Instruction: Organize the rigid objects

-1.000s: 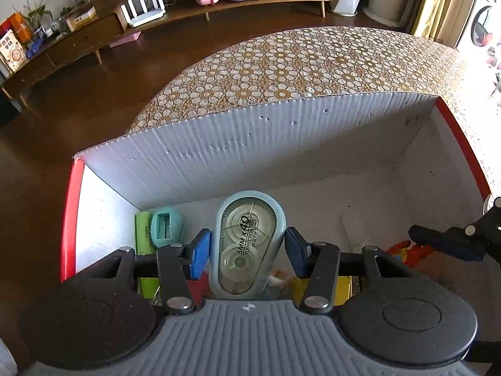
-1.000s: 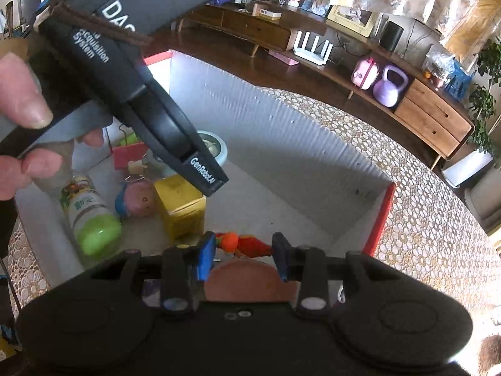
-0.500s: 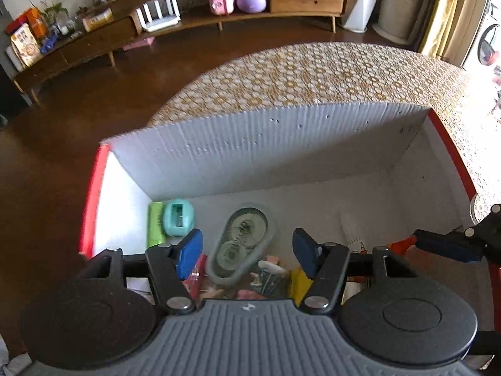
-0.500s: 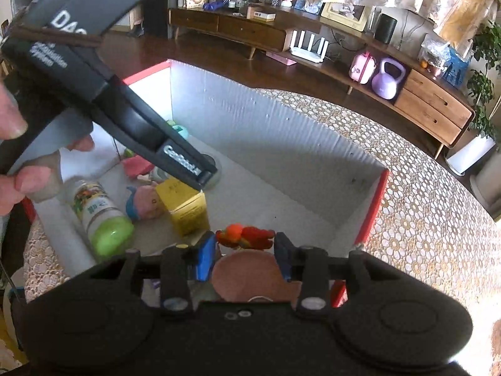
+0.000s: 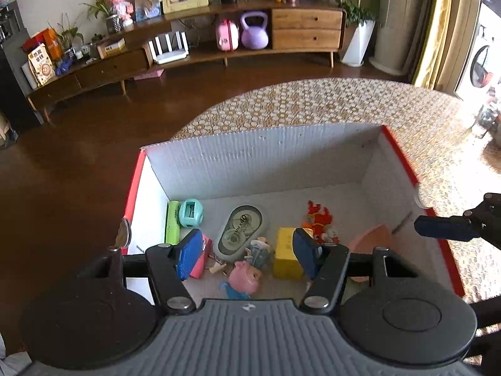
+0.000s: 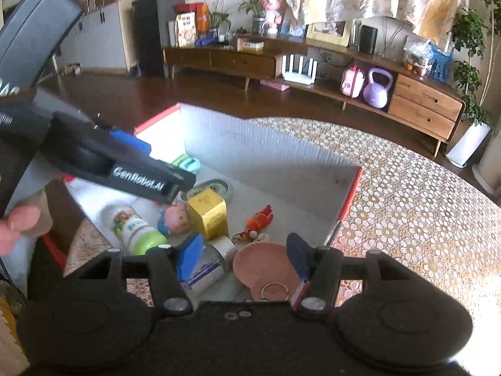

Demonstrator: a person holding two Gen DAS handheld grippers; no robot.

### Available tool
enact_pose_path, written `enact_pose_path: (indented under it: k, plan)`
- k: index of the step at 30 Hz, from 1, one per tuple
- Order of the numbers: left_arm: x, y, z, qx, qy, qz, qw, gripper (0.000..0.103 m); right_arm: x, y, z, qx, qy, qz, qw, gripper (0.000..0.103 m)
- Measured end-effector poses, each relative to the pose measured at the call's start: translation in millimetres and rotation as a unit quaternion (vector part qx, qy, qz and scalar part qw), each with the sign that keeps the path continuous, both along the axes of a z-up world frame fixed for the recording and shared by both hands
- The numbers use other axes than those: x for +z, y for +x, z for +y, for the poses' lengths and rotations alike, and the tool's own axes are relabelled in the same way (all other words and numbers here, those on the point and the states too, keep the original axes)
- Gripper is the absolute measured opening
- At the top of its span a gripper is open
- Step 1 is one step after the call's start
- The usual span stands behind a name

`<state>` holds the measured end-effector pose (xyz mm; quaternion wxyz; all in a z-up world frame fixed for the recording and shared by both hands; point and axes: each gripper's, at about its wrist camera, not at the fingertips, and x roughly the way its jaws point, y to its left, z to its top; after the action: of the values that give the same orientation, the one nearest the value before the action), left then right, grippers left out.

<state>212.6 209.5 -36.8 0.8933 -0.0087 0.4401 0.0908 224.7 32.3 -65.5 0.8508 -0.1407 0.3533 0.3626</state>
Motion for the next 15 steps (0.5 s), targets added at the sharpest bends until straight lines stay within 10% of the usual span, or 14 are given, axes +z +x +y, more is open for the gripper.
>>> enact_pose_path:
  k: [5, 15]
  plan:
    - [18, -25, -10, -0.009, 0.003, -0.037, 0.9993, 0.065, 16, -13, -19, -0.01, 0.04, -0.007, 0.999, 0.08]
    - [46, -70, -29, -0.012, 0.012, -0.105, 0.9943, 0.071, 40, -36, -46, -0.01, 0.099, -0.021, 0.995, 0.088]
